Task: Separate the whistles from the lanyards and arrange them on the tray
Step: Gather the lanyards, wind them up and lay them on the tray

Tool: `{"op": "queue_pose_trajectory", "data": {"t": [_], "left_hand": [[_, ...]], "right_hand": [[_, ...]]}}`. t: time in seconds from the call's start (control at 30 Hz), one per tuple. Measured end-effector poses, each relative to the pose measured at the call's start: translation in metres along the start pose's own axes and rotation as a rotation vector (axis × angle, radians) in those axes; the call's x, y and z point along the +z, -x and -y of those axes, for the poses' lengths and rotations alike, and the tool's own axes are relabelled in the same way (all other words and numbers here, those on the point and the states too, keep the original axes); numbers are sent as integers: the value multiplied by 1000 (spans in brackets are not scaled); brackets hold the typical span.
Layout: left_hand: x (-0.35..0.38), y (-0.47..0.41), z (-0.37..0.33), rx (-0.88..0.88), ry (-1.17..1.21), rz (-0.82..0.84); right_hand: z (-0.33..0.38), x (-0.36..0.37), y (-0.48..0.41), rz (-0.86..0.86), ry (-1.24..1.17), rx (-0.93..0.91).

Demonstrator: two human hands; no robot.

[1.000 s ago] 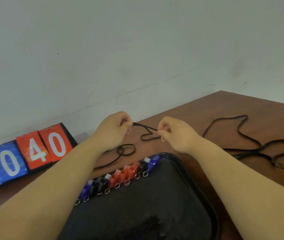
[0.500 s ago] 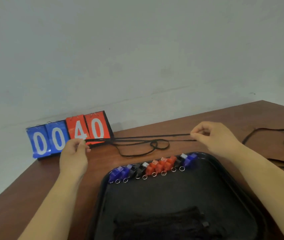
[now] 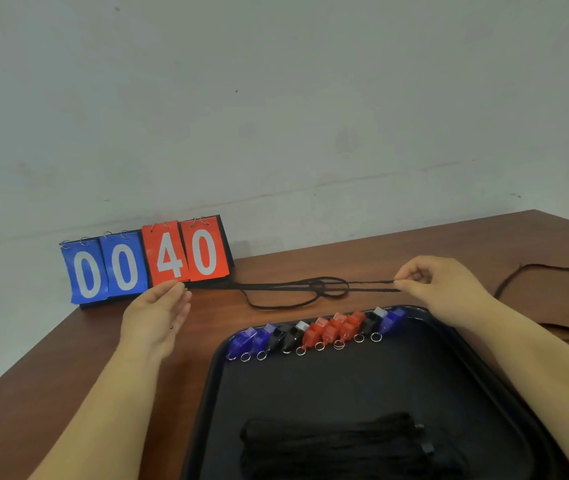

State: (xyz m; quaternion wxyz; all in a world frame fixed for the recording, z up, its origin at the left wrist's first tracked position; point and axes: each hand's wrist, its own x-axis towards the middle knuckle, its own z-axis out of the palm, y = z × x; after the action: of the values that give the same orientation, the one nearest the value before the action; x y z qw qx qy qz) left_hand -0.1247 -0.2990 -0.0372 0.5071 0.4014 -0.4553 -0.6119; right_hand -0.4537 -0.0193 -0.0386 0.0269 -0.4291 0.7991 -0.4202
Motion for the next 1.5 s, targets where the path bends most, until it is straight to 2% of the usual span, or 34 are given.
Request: {"op": "queue_pose_trajectory", "data": {"t": [0.43,0.73,0.9,1.07,1.37,1.5], "left_hand": [[8,8,-3,-229,638,45],[20,21,-13,-200,594,66],[30,38,-21,-201,615,140],[44,63,-27,-160,363,321],[75,142,-28,262,-400,581],[79,158,-22,332,-509,697]], "right_hand": [[10,1,6,128,-1,-25],[26,-4,13,178,40,-113],[32,-5,16,195,38,-145],[40,-5,22,249,36,-174],[73,-6,49,371,-149,-225],[86,-2,62,463,-217,-250]]}}
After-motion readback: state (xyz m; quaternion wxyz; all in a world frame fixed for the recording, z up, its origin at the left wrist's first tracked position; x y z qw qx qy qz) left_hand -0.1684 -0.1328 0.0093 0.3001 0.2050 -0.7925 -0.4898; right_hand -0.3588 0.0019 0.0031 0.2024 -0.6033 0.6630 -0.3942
